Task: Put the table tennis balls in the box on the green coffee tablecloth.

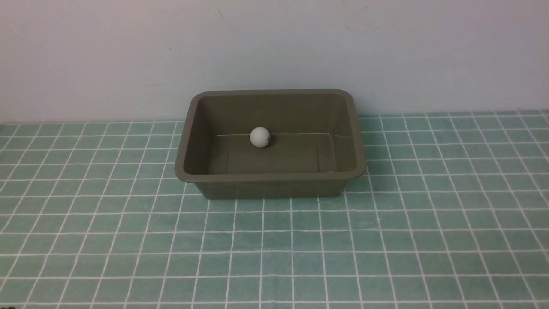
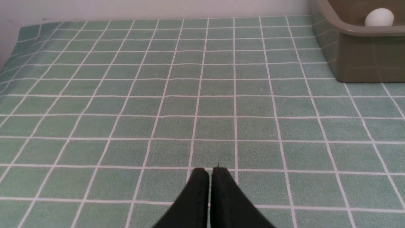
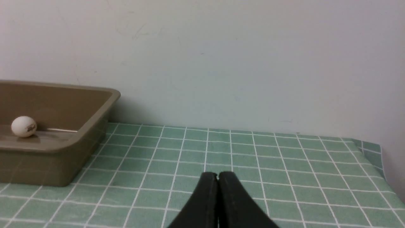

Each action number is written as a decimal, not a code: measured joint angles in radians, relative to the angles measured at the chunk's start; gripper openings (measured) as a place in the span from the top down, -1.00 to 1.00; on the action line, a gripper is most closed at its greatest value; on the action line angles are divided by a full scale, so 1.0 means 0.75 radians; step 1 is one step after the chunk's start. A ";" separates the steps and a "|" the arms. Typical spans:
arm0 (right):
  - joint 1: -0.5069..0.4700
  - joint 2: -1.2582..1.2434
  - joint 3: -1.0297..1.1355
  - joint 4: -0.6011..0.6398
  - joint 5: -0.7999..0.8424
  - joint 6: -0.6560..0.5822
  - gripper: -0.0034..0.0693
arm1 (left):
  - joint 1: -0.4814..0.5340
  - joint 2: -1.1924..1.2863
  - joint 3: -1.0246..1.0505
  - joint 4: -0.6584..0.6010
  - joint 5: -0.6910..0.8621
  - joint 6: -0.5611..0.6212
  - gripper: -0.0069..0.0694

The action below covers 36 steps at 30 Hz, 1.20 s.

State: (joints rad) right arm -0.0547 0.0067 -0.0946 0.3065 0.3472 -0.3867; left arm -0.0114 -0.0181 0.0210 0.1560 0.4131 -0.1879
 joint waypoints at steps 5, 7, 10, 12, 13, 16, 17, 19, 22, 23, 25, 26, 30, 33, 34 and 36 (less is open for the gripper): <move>0.011 0.000 0.038 -0.024 0.001 0.000 0.95 | 0.000 0.000 0.000 0.000 0.000 0.000 0.83; 0.011 0.000 0.062 -0.024 0.003 0.000 0.95 | 0.000 0.000 0.000 0.000 0.000 0.000 0.83; 0.011 -0.013 0.101 -0.024 0.010 -0.001 0.95 | 0.000 0.000 0.000 0.000 0.000 0.000 0.83; 0.011 -0.019 0.120 -0.026 0.011 -0.001 0.95 | 0.000 0.000 0.000 0.000 0.000 0.000 0.83; 0.011 -0.021 0.125 -0.026 0.011 -0.001 0.95 | 0.000 0.000 0.000 0.000 0.000 0.000 0.83; 0.011 -0.024 0.159 -0.026 0.018 -0.001 0.95 | 0.000 0.000 0.000 0.000 0.000 0.000 0.83; 0.011 -0.025 0.161 -0.026 0.020 -0.001 0.95 | 0.000 0.000 0.000 0.000 0.000 0.000 0.83; 0.011 -0.025 0.162 -0.026 0.019 -0.001 0.95 | 0.000 0.000 0.000 0.000 0.000 0.000 0.83; 0.011 -0.025 0.162 -0.026 0.019 -0.001 0.95 | 0.000 0.000 0.000 0.000 0.000 0.000 0.83; 0.011 -0.025 0.162 -0.026 0.019 -0.001 0.95 | 0.000 0.000 0.000 0.000 0.000 0.000 0.83; 0.011 -0.025 0.162 -0.026 0.024 -0.001 0.95 | 0.000 0.000 0.000 0.000 0.000 0.000 0.83; 0.011 -0.025 0.162 -0.026 0.032 -0.001 0.95 | 0.000 0.000 0.000 0.000 0.000 0.000 0.83; 0.011 -0.025 0.161 -0.027 0.040 -0.001 0.95 | 0.000 0.000 0.000 0.000 0.000 0.000 0.83; 0.011 -0.025 0.161 -0.027 0.041 -0.001 0.95 | 0.000 0.000 0.000 0.000 0.000 0.000 0.83; 0.011 -0.025 0.160 -0.027 0.044 -0.001 0.95 | 0.000 0.000 0.000 0.000 0.000 0.000 0.83; 0.011 -0.025 0.160 -0.027 0.045 -0.001 0.95 | 0.000 0.000 0.000 0.000 0.000 0.000 0.83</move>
State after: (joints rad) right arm -0.0463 -0.0122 0.0252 0.2863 0.3813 -0.3877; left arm -0.0114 -0.0181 0.0210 0.1560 0.4131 -0.1879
